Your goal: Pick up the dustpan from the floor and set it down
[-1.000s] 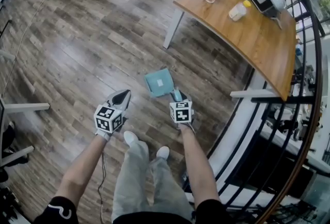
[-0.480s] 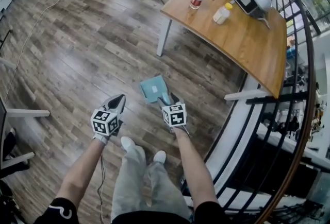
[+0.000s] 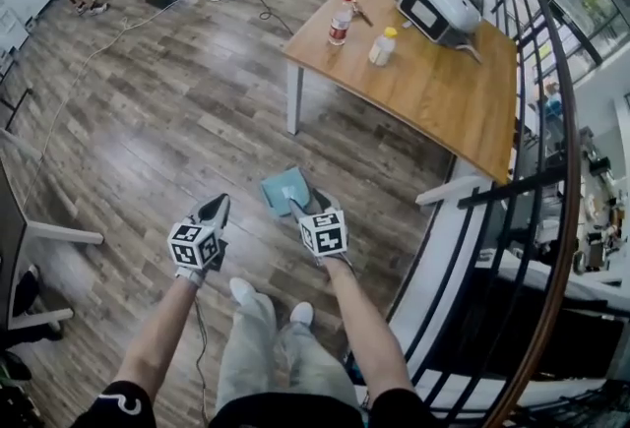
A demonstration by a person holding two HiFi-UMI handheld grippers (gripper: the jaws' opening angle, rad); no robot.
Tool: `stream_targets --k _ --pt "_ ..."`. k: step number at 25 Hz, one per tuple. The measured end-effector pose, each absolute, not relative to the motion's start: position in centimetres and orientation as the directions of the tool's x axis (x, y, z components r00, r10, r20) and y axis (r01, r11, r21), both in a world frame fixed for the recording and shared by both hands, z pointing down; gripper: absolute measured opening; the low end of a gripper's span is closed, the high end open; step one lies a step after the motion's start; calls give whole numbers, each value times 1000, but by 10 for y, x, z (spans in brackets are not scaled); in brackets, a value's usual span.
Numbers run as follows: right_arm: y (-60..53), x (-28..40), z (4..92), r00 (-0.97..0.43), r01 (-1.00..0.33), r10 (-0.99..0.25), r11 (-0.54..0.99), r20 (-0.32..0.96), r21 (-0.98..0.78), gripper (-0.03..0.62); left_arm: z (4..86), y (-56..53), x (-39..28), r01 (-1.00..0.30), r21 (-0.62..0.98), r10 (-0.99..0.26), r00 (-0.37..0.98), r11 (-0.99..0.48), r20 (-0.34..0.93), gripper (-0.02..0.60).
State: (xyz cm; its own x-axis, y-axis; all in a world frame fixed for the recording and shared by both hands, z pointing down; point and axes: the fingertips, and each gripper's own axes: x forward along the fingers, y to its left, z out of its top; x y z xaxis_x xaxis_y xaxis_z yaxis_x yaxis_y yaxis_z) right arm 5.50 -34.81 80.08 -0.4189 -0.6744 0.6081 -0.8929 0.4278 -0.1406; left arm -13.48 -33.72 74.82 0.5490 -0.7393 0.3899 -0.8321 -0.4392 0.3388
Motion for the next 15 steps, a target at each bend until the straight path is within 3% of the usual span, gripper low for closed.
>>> stream_targets --k 8,11,15 --pt "-308 91 704 -423 -893 -737 436 527 -107 99 676 -295 -112 -843 302 -763 534 -445 364 -6" --pt "-294 106 666 -420 -897 -764 431 491 -97 8 649 -283 -105 -847 284 -777 527 -449 344 -6" --pt "-269 121 627 -447 -886 -772 451 453 -105 -3 620 -260 -92 -840 262 -778 540 -475 321 -6"
